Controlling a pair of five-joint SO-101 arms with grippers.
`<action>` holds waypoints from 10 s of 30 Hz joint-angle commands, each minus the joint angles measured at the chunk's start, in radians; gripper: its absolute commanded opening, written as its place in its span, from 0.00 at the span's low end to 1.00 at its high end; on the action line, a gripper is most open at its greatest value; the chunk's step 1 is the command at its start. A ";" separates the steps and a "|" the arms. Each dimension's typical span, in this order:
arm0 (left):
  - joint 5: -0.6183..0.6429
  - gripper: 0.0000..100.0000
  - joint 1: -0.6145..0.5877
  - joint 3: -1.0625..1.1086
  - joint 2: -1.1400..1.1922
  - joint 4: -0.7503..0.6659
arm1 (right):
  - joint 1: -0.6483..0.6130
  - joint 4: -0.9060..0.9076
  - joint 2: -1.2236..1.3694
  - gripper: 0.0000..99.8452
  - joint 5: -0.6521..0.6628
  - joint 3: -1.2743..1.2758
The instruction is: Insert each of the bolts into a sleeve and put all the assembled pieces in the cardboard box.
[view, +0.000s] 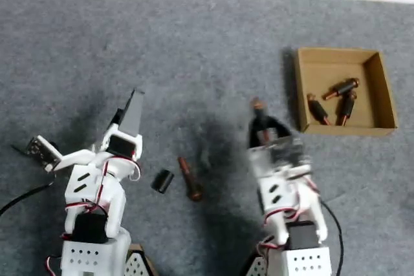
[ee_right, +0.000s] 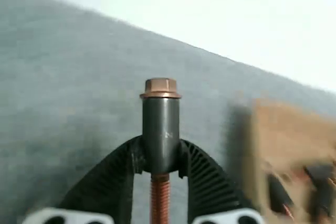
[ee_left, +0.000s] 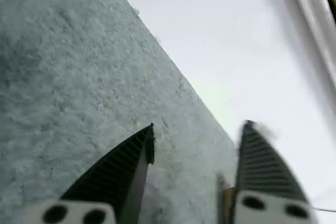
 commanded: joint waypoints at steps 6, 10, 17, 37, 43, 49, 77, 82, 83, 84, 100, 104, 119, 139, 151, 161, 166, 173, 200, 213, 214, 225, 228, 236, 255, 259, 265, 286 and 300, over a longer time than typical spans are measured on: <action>-0.129 0.01 -0.010 0.010 -0.012 -0.028 | 0.232 -0.116 -0.016 0.01 0.087 0.008; -0.141 0.03 -0.010 0.028 -0.013 -0.031 | 0.288 -0.223 0.139 0.01 0.092 -0.054; -0.141 0.03 -0.010 0.031 -0.013 -0.031 | 0.363 -0.262 0.855 0.01 0.012 -0.538; -0.143 0.03 -0.007 0.031 -0.012 -0.029 | 0.490 0.576 2.347 0.10 -0.078 -2.153; -0.143 0.03 -0.007 0.031 -0.012 -0.029 | 0.472 0.707 2.377 0.17 -0.080 -2.238; -0.143 0.03 -0.008 0.031 -0.012 -0.029 | 0.414 0.874 2.233 0.17 -0.080 -2.239; -0.137 0.03 -0.189 0.019 -0.013 -0.031 | -0.487 1.072 1.337 0.16 -0.153 -1.486; -0.135 0.03 -0.274 0.022 -0.013 -0.031 | -0.588 0.727 1.241 0.16 -0.052 -1.059; -0.135 0.03 -0.291 0.024 -0.013 -0.031 | -0.607 0.664 1.242 0.16 -0.066 -0.987; -0.135 0.03 -0.309 0.024 -0.013 -0.031 | -0.628 0.604 1.253 0.16 -0.098 -0.920; -0.046 0.03 -0.467 0.016 -0.013 -0.031 | -0.845 0.521 1.810 0.16 -0.565 -1.314; -0.046 0.03 -0.470 0.016 -0.013 -0.031 | -0.912 0.539 1.886 0.16 -0.635 -1.478; -0.044 0.03 -0.506 0.027 -0.013 -0.083 | -0.811 0.544 2.112 0.16 -0.822 -1.517; -0.044 0.03 -0.501 0.028 -0.013 -0.083 | -0.814 0.816 2.295 0.16 -0.822 -1.630; -0.044 0.03 -0.501 0.028 -0.013 -0.083 | -0.863 0.849 2.382 0.03 -0.766 -1.655; -0.044 0.03 -0.501 0.030 -0.013 -0.083 | -0.779 0.952 2.358 0.00 -0.686 -1.745; -0.044 0.03 -0.499 0.030 -0.012 -0.083 | -0.677 1.092 2.236 0.00 -0.588 -1.862; -0.044 0.03 -0.499 0.031 -0.012 -0.083 | -0.591 1.125 1.979 0.00 -0.485 -1.911; -0.046 0.03 -0.504 0.031 -0.012 -0.084 | -0.952 1.003 1.963 0.25 0.224 -1.583; -0.046 0.03 -0.506 0.031 -0.012 -0.087 | -0.998 0.723 1.965 0.25 0.442 -1.339; -0.046 0.03 -0.506 0.031 -0.012 -0.087 | -0.998 0.693 1.965 0.25 0.448 -1.319; -0.046 0.03 -0.506 0.031 -0.012 -0.087 | -0.997 0.515 1.965 0.25 0.496 -1.236; -0.046 0.03 -0.504 0.031 -0.012 -0.087 | -0.989 0.493 1.966 0.25 0.497 -1.236; -0.048 0.03 -0.504 0.031 -0.012 -0.087 | -0.906 0.507 2.094 0.25 0.497 -1.242; -0.048 0.03 -0.501 0.031 -0.012 -0.086 | -0.885 0.564 2.083 0.00 0.434 -1.282; -0.048 0.03 -0.501 0.031 -0.012 -0.086 | -0.817 0.584 1.937 0.00 0.356 -1.302; -0.048 0.03 -0.501 0.031 -0.012 -0.086 | -0.631 0.581 1.653 0.00 0.181 -1.307; -0.356 0.07 0.229 -0.042 -0.004 0.310 | -0.292 0.352 0.914 0.00 -0.009 -0.699; -0.319 0.17 0.461 0.002 -0.002 0.374 | -0.291 0.349 0.806 0.00 -0.009 -0.570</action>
